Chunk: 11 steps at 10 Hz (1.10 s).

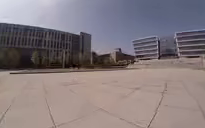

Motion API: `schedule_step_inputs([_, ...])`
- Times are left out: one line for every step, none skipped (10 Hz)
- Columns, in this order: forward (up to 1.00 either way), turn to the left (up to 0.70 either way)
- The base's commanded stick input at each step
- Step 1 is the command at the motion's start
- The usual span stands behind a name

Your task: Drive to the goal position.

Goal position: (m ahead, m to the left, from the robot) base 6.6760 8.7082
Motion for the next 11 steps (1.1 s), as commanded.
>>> schedule_step_inputs([0.61, 0.00])
schedule_step_inputs([0.61, 0.00])
schedule_step_inputs([0.61, 0.00])
schedule_step_inputs([0.61, 0.00])
schedule_step_inputs([0.61, 0.00])
schedule_step_inputs([0.61, 0.00])
schedule_step_inputs([0.61, 0.00])
schedule_step_inputs([0.60, 0.00])
schedule_step_inputs([0.61, 0.00])
schedule_step_inputs([0.61, 0.00])
schedule_step_inputs([0.61, 0.00])
